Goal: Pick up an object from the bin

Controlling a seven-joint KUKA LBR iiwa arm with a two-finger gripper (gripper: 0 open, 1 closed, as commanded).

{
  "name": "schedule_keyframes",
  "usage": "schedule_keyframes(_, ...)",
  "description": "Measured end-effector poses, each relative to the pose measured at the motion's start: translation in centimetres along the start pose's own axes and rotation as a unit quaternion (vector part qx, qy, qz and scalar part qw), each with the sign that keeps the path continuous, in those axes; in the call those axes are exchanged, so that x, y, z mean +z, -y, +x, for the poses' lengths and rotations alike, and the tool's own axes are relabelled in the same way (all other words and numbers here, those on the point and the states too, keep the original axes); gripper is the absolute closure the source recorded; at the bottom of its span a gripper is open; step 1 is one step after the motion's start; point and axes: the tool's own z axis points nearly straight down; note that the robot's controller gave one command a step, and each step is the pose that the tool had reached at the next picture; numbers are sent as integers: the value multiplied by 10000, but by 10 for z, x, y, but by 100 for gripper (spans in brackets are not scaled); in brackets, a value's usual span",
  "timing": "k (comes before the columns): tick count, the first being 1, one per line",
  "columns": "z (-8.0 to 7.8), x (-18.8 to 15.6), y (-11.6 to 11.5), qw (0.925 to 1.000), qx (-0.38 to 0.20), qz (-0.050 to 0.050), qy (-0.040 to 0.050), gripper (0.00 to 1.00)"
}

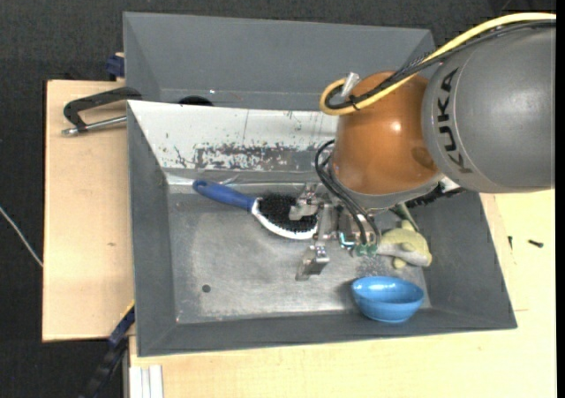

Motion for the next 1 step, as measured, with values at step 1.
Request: schedule_keyframes(1, -75, 66, -6, 9904, 1362, -60, 233, 0)
